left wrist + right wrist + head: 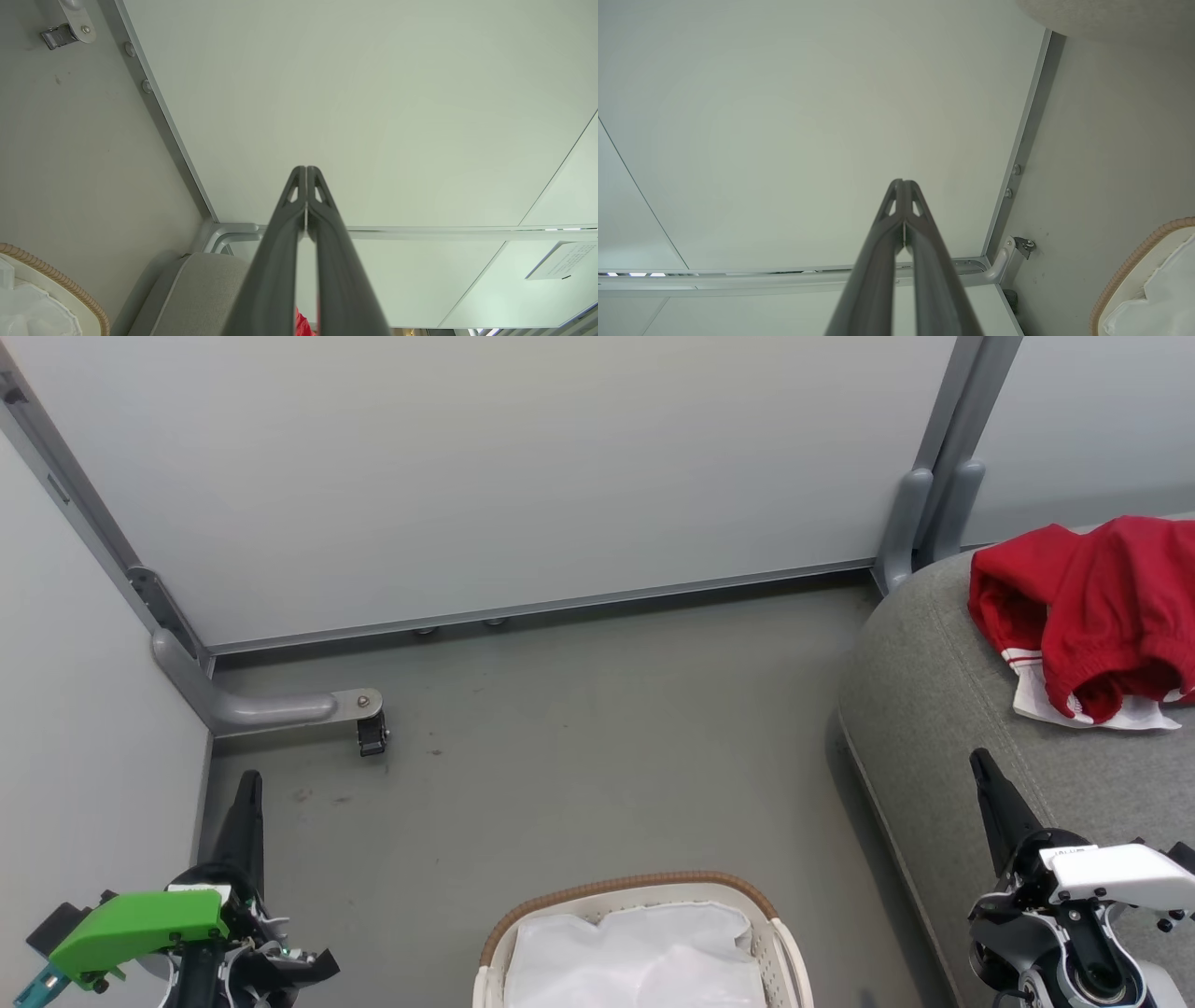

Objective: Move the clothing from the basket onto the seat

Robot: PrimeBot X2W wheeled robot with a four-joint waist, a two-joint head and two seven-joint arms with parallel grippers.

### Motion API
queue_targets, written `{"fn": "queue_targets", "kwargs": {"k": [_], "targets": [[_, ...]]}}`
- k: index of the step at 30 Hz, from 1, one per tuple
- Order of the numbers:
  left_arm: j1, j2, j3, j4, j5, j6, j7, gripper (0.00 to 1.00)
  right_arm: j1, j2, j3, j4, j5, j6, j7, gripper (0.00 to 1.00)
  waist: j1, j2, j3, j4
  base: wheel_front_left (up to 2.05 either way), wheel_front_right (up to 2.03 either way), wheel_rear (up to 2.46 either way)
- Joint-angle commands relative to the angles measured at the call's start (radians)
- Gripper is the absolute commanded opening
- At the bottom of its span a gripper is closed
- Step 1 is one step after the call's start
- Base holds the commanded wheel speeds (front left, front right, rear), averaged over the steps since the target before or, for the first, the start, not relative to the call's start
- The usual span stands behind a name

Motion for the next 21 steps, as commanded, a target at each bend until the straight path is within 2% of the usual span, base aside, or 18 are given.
{"fn": "queue_targets", "kwargs": {"k": [1,21], "targets": [[-0.01,0.002,0.003,-0.002,-0.001,-0.004,0.004,0.0,0.01,-0.006,-0.002,-0.004,0.003,0.0,0.001,0.0,0.0,0.0,0.0,0.0,0.0,0.0,0.0],[-0.01,0.002,0.003,-0.002,-0.001,-0.004,0.004,0.0,0.01,-0.006,-0.001,-0.004,0.003,0.0,0.001,0.0,0.0,0.0,0.0,0.0,0.0,0.0,0.0]]}}
